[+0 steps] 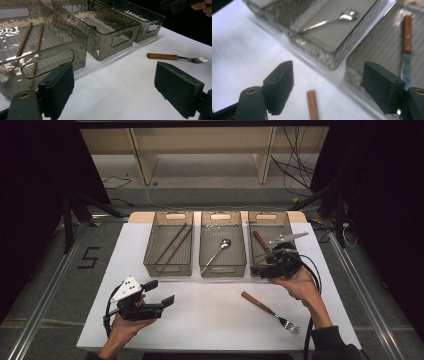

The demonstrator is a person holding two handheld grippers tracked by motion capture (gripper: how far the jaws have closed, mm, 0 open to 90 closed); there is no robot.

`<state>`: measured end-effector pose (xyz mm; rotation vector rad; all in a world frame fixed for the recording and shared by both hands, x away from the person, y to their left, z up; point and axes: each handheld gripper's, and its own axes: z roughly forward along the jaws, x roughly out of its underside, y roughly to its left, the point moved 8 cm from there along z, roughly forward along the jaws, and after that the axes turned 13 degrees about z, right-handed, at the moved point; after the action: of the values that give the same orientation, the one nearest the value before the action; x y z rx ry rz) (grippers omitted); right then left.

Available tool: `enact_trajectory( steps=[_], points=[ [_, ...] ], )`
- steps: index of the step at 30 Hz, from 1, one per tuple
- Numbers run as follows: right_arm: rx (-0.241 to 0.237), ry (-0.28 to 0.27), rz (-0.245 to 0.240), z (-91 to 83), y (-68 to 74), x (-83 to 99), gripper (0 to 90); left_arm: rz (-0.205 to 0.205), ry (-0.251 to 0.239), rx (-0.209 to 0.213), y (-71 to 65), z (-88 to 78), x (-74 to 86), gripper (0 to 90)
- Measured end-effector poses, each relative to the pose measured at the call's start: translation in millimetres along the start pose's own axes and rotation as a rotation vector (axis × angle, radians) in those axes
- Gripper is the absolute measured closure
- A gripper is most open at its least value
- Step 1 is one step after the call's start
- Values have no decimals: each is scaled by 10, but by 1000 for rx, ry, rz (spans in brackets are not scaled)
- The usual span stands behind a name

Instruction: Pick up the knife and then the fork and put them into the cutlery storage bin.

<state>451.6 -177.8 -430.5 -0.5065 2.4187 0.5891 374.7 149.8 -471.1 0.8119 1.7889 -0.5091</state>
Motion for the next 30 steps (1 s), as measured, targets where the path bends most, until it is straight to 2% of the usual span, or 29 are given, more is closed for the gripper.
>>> enact_trajectory(
  steps=[7, 12, 21, 30],
  points=[
    [-20, 44, 2, 53, 30, 277, 263, 2, 2, 1, -1, 1, 1, 157],
    [-14, 97, -10, 100, 45, 423, 259, 2, 0, 1, -8, -1, -6, 157],
    [36, 223, -46, 201, 4, 661, 267, 4, -1, 2, -6, -11, -5, 157],
    [50, 338, -74, 298, 0, 864, 352, 6, 2, 4, -13, -10, -6, 157]
  ],
)
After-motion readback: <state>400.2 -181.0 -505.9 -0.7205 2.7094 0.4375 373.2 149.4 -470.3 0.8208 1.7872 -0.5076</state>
